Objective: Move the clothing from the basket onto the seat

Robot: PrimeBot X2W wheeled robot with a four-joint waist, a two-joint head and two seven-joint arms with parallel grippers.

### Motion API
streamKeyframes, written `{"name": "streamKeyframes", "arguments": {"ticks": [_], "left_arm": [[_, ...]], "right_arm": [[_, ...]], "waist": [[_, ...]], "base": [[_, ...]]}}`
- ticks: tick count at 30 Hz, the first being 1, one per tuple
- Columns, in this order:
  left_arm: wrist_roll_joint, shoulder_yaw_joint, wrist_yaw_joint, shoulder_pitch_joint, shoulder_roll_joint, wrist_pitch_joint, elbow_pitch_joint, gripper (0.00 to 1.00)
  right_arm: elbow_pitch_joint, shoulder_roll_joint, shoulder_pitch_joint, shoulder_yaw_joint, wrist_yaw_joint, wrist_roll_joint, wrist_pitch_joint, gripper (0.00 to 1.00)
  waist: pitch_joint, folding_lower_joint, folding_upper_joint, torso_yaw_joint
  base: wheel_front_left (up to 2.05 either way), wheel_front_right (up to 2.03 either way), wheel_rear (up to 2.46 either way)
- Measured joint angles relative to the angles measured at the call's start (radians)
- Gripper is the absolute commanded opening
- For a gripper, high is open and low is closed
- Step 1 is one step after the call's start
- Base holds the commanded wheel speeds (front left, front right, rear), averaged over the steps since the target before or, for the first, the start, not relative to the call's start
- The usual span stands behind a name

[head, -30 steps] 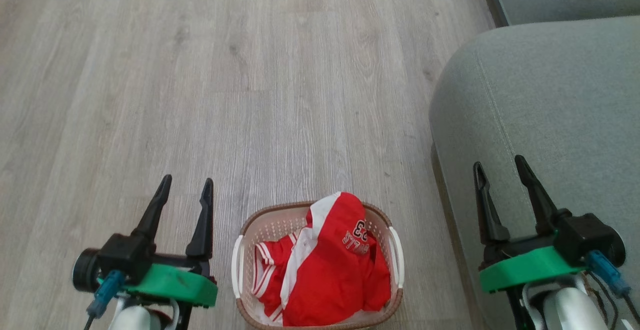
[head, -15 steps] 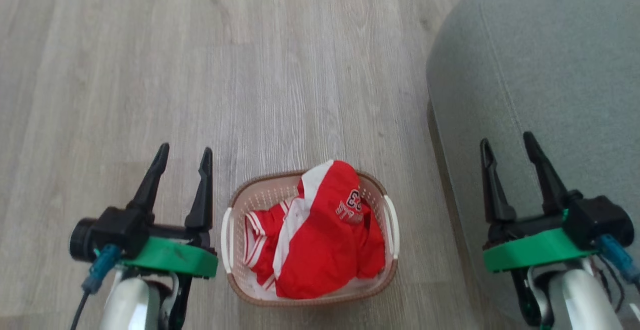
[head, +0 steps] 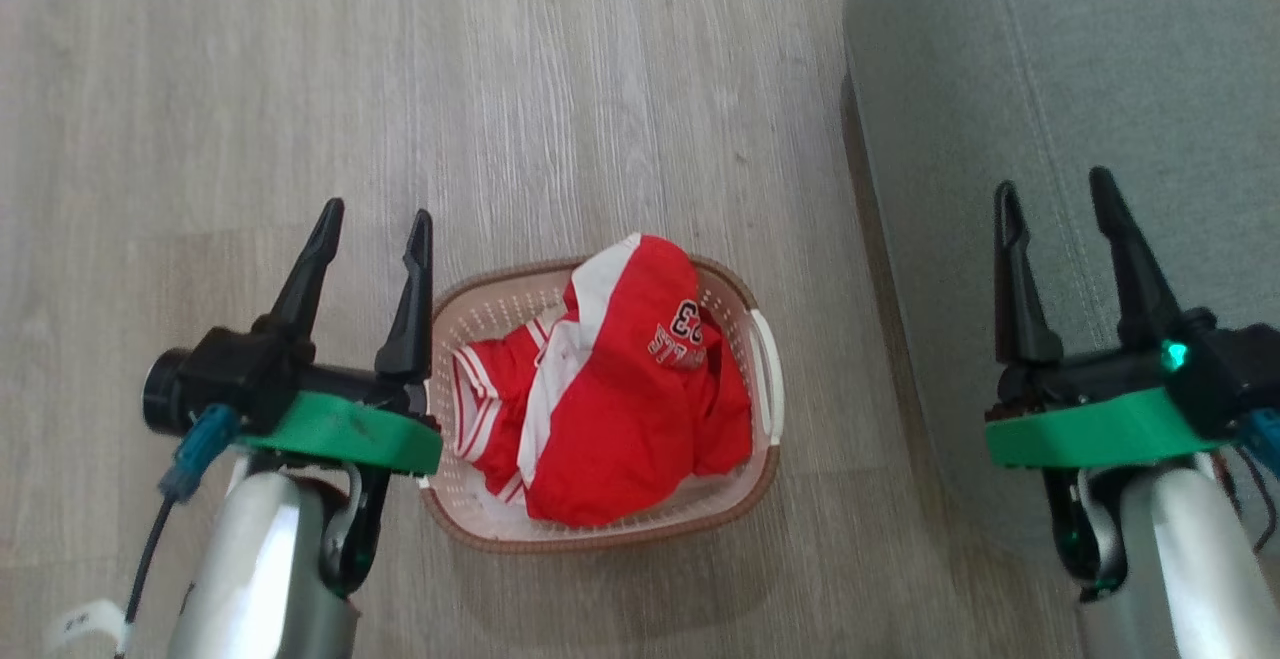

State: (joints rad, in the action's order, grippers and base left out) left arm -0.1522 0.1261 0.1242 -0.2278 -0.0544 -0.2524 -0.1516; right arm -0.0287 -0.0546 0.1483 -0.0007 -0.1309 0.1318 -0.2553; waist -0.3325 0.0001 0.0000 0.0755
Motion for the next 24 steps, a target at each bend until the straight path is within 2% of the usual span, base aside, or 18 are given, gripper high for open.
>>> {"name": "streamKeyframes", "arguments": {"ticks": [8, 24], "left_arm": [[-0.046, 0.060, 0.000, -0.090, -0.011, 0.001, -0.153, 1.00], [-0.228, 0.300, 0.000, -0.350, -0.053, 0.056, -0.509, 1.00]], "right_arm": [[-0.020, 0.000, 0.056, -0.007, 0.000, 0.001, 0.000, 1.00], [-0.081, 0.000, 0.193, -0.024, 0.000, 0.010, 0.000, 1.00]], "waist": [[-0.092, 0.0000, 0.0000, 0.025], [-0.272, -0.0001, 0.0000, 0.073]], "base": [[0.00, 0.00, 0.00], [0.00, 0.00, 0.00]]}}
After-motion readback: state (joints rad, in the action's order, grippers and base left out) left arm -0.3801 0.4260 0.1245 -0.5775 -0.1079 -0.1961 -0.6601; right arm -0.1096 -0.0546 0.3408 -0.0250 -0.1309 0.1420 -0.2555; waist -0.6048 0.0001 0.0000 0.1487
